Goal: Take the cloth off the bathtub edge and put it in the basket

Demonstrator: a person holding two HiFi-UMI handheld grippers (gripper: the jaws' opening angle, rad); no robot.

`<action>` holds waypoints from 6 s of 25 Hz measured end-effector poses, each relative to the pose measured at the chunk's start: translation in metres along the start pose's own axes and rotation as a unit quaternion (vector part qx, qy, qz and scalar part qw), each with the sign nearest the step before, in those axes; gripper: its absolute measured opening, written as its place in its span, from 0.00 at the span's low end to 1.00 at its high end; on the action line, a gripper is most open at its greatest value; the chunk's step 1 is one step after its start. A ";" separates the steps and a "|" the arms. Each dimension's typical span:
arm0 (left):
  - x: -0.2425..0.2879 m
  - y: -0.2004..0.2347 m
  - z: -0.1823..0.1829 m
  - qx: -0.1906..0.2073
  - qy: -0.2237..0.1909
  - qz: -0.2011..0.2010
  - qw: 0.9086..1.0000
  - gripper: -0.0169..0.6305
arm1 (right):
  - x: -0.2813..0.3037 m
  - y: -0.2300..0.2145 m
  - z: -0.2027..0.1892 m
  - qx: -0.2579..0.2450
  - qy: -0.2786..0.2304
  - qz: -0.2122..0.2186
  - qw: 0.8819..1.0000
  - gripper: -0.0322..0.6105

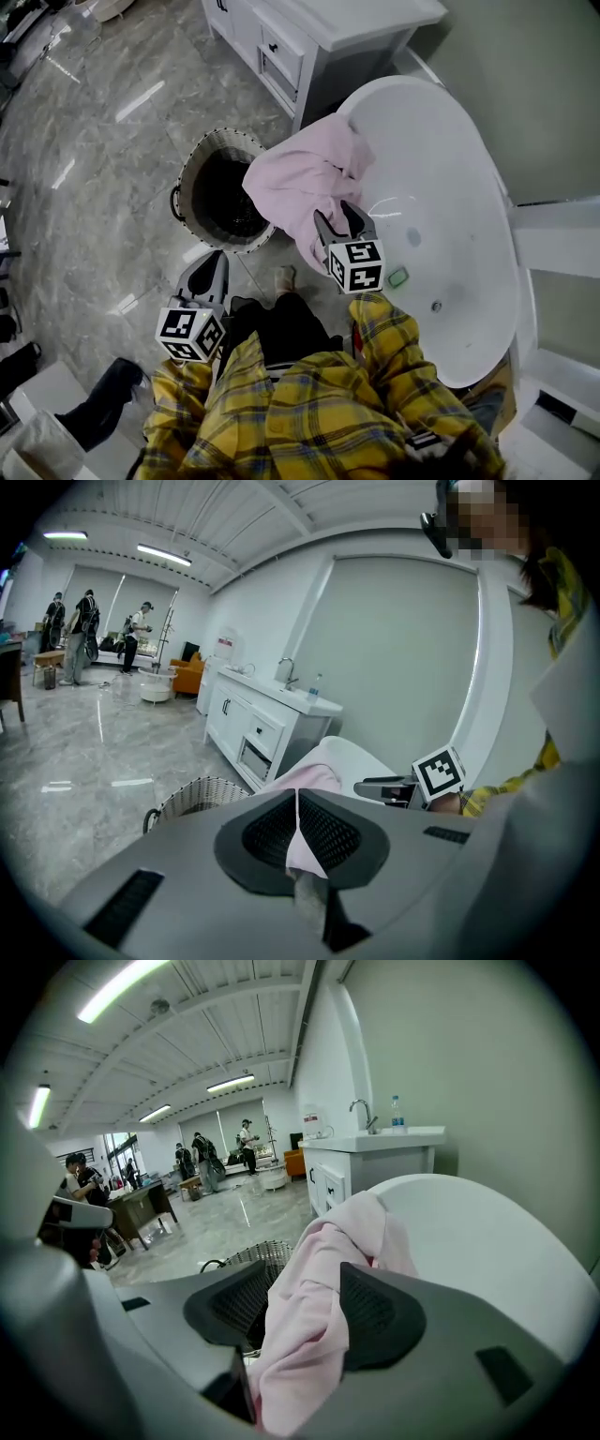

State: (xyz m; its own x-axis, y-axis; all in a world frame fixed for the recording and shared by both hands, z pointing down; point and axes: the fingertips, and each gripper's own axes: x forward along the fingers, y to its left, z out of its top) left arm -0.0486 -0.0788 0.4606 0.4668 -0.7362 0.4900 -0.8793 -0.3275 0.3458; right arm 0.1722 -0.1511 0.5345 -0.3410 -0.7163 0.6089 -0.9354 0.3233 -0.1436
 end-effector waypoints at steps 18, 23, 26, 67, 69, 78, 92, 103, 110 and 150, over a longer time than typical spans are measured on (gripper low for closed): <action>0.074 0.019 0.002 -0.013 0.037 0.003 0.999 0.06 | 0.091 -0.028 -0.018 0.009 0.047 -0.015 0.999 0.53; 0.080 0.024 0.001 -0.014 0.043 0.005 0.999 0.06 | 0.096 -0.028 -0.021 -0.008 0.054 -0.035 0.998 0.53; 0.083 0.026 0.004 -0.016 0.041 0.007 0.999 0.06 | 0.097 -0.031 -0.023 -0.010 0.060 -0.047 0.997 0.52; 0.027 0.045 0.023 -0.007 0.003 -0.019 1.000 0.06 | 0.030 -0.007 0.015 -0.010 -0.007 -0.125 0.992 0.12; 0.024 0.045 0.027 -0.005 -0.002 -0.021 1.000 0.06 | 0.025 0.000 0.029 -0.011 -0.020 -0.120 0.993 0.12; 0.013 0.043 0.053 0.012 -0.022 -0.025 0.999 0.06 | -0.007 0.023 0.098 -0.013 -0.082 -0.094 0.992 0.12; 0.003 0.035 0.090 0.042 -0.067 -0.038 0.996 0.06 | -0.056 0.064 0.218 -0.050 -0.173 -0.027 0.983 0.12; -0.010 0.045 0.115 0.054 -0.094 -0.037 0.993 0.06 | -0.084 0.107 0.305 -0.079 -0.238 0.033 0.968 0.12; -0.018 0.047 0.115 0.053 -0.101 -0.038 0.993 0.06 | -0.094 0.138 0.344 -0.113 -0.258 0.067 0.957 0.12; -0.081 0.109 0.137 0.012 -0.137 0.070 0.988 0.06 | -0.026 0.254 0.295 -0.120 -0.184 0.213 0.952 0.12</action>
State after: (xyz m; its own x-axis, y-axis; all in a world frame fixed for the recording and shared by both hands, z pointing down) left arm -0.1948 -0.1361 0.3493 0.3008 -0.9065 0.2962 -0.9369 -0.2229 0.2693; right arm -0.0840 -0.2328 0.2524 -0.7364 -0.6420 0.2135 -0.6707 0.7341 -0.1062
